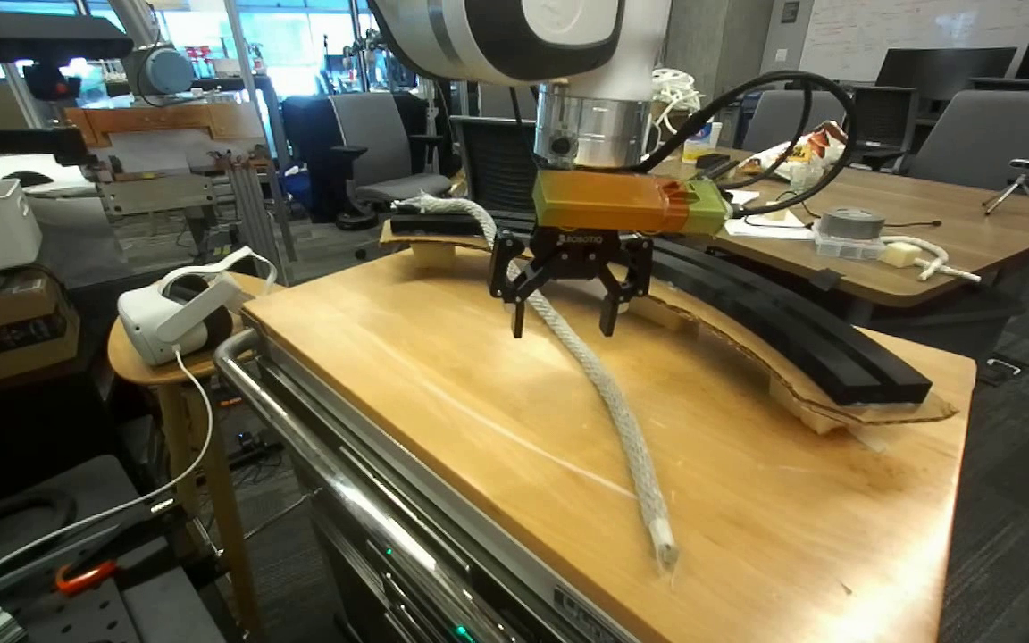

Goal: Put the white rope on the black board

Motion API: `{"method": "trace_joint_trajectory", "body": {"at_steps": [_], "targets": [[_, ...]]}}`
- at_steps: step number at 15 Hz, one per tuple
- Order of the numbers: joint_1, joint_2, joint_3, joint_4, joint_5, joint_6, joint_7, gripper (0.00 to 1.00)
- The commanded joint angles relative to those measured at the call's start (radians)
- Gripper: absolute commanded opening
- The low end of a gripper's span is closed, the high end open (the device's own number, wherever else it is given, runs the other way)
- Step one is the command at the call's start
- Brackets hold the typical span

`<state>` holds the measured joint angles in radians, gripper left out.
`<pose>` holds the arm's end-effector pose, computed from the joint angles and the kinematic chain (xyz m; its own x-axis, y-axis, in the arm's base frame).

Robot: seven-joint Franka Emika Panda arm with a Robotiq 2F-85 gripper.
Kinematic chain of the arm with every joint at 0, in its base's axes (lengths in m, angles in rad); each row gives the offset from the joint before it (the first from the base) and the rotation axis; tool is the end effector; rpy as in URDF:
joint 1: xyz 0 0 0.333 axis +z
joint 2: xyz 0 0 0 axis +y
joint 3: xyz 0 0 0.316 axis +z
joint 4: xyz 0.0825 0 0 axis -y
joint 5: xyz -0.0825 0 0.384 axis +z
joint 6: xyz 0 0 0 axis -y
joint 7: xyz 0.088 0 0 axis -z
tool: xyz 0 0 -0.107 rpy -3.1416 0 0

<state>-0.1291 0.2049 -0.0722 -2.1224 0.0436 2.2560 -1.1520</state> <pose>0.5501 -0.1105 0.3093 0.6031 0.7976 -0.0132 0.7950 -0.6023 -0.0716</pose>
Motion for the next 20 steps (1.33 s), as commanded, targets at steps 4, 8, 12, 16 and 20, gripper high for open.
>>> {"method": "trace_joint_trajectory", "body": {"at_steps": [4,8,12,16,20], "targets": [[0.007,0.078,0.013,0.064,-0.086,0.075,0.089,0.93],[0.005,0.102,0.009,0.067,-0.137,0.117,0.135,0.72],[0.001,0.112,0.01,0.069,-0.17,0.128,0.171,0.41],[0.002,0.102,0.013,0.065,-0.177,0.121,0.186,0.12],[0.003,0.098,0.013,0.068,-0.189,0.121,0.205,0.01]]}}
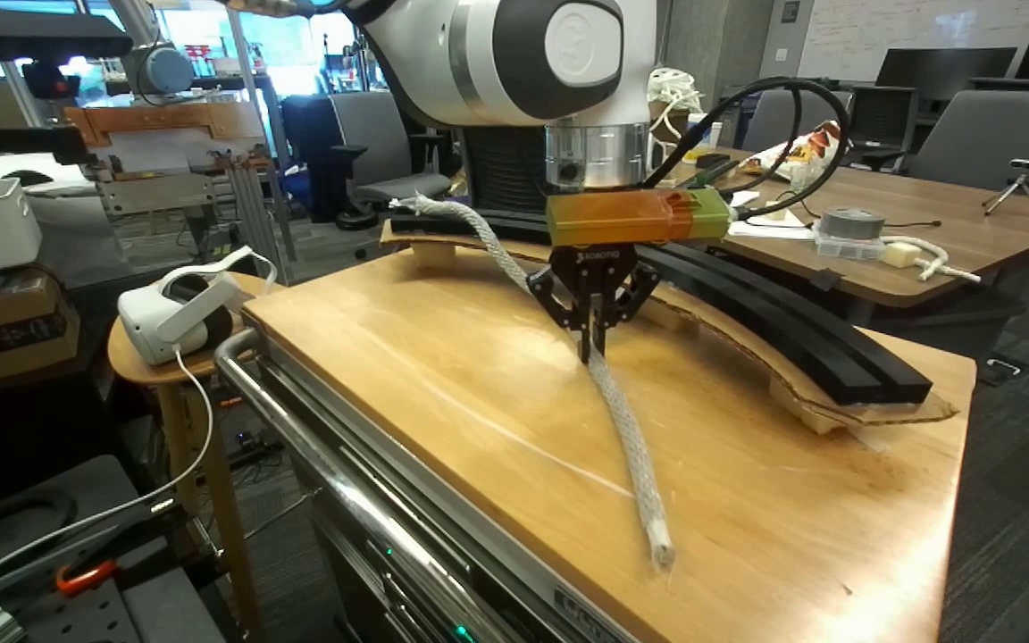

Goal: Put the white rope on the black board

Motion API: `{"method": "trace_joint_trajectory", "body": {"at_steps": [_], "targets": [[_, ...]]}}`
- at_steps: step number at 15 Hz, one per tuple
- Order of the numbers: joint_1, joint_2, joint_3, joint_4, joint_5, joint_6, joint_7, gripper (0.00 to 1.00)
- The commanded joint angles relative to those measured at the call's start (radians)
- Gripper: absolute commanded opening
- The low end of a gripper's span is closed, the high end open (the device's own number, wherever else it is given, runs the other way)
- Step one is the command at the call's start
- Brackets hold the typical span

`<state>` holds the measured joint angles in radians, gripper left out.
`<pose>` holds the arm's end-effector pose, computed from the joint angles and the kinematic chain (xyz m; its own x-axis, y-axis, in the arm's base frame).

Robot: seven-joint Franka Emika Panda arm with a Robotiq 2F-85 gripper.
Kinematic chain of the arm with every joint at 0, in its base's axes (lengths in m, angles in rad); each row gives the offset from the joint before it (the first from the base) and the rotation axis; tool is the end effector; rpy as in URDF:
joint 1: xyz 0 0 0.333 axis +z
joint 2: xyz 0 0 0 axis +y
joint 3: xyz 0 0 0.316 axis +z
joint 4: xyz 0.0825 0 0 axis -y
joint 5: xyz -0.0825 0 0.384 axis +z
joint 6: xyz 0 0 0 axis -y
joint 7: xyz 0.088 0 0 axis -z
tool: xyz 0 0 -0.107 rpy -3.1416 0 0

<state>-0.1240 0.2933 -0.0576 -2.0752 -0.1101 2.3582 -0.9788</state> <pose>0.5748 -0.1063 0.2869 0.6377 0.7656 -0.0853 0.7700 -0.6368 0.0403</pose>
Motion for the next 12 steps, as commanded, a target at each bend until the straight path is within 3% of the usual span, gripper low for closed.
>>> {"method": "trace_joint_trajectory", "body": {"at_steps": [1,8,12], "targets": [[-0.002,0.006,-0.002,0.018,-0.041,0.022,0.037,0.03],[0.013,-0.015,-0.009,0.012,-0.166,0.13,0.116,0.03],[0.004,-0.029,0.014,0.029,-0.135,0.128,0.104,0.03]]}}
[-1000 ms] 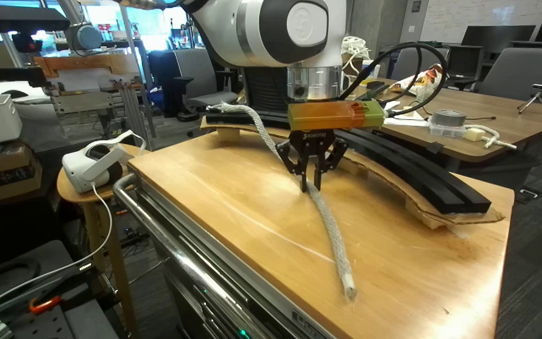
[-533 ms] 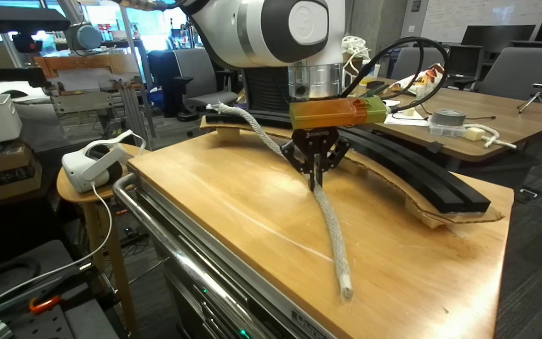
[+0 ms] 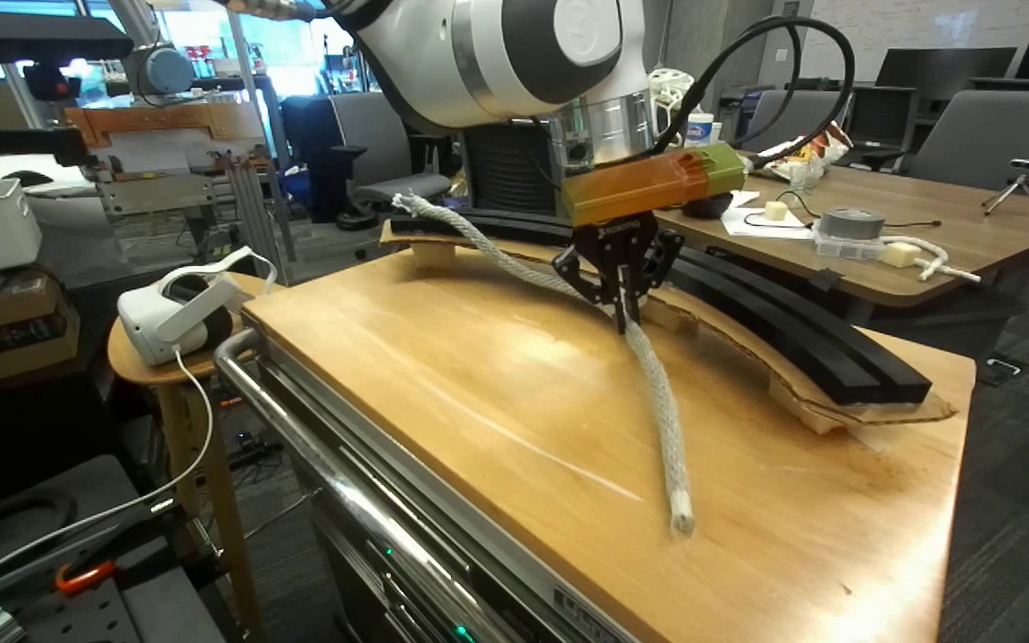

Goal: Put the white rope on the black board

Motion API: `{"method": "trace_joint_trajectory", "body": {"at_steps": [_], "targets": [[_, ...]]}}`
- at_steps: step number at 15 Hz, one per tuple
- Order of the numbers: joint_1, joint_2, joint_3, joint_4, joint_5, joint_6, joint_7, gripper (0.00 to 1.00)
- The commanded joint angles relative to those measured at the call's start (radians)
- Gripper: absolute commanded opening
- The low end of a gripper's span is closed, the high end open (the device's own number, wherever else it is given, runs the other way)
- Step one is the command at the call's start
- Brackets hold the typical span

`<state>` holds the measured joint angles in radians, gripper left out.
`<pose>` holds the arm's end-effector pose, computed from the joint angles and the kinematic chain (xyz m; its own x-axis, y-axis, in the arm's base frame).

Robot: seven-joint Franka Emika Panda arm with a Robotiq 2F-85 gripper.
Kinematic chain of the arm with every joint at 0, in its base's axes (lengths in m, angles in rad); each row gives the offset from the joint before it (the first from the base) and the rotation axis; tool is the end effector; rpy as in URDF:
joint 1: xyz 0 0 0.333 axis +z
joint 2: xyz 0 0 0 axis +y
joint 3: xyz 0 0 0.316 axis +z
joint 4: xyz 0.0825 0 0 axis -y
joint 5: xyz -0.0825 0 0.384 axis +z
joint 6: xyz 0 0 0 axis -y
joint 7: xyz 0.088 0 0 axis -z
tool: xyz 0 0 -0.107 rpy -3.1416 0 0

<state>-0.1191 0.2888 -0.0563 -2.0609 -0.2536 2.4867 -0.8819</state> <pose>0.5932 -0.1029 0.3075 0.6254 0.7765 -0.0763 0.7711 -0.6001 0.2127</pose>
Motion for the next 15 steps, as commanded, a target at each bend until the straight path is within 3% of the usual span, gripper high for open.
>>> {"method": "trace_joint_trajectory", "body": {"at_steps": [1,15], "targets": [[-0.005,-0.031,0.02,0.019,0.024,-0.007,-0.004,0.03],[-0.03,-0.103,0.054,0.082,0.304,-0.065,-0.123,0.03]]}}
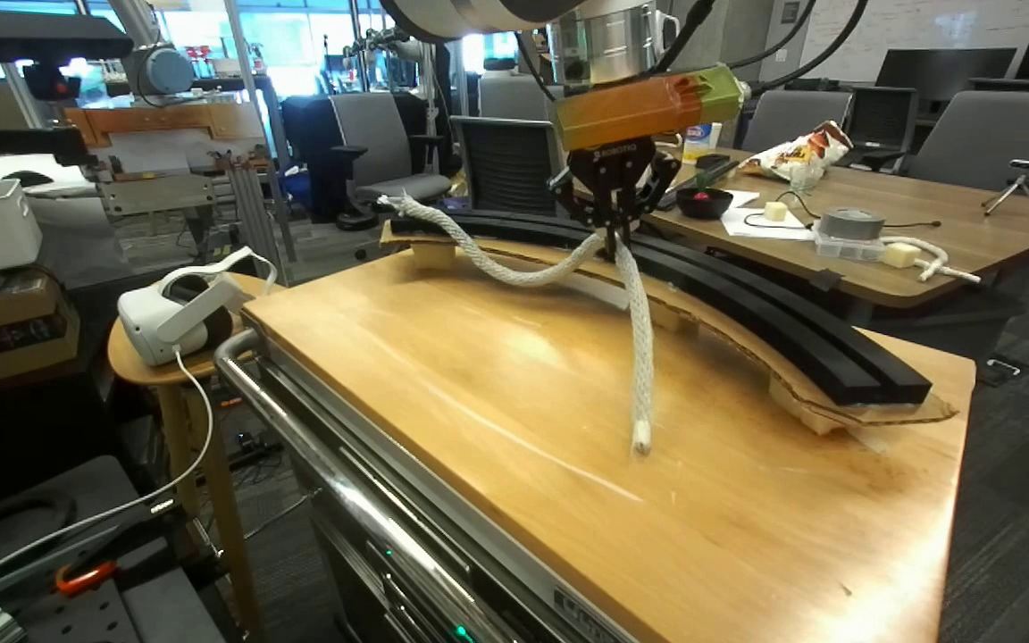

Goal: Put the white rope on the black board

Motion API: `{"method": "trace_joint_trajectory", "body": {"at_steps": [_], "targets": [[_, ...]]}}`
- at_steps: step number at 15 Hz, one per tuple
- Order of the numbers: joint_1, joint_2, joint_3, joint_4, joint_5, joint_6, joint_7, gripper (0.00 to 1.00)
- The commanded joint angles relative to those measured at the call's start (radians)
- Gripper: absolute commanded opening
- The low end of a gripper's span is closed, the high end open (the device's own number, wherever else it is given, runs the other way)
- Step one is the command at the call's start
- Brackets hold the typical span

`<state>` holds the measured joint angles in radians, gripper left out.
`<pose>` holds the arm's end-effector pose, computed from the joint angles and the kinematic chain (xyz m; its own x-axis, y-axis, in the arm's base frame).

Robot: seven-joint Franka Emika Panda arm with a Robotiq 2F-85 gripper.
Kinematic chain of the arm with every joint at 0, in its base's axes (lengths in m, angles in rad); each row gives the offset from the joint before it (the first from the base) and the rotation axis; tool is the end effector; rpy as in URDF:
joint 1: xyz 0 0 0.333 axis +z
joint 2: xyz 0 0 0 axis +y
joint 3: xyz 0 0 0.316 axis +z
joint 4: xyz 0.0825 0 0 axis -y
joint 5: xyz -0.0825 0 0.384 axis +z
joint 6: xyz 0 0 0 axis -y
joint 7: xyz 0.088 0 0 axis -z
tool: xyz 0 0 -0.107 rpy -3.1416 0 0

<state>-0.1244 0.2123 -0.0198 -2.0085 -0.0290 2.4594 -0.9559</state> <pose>0.6073 -0.0877 0.3747 0.6593 0.7432 0.1139 0.7155 -0.6668 0.2085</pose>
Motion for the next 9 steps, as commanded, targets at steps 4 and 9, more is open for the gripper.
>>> {"method": "trace_joint_trajectory", "body": {"at_steps": [4,9], "targets": [[-0.05,-0.049,0.028,0.062,0.287,-0.084,-0.141,0.03],[-0.055,-0.036,0.009,0.14,0.449,-0.151,-0.178,0.03]]}}
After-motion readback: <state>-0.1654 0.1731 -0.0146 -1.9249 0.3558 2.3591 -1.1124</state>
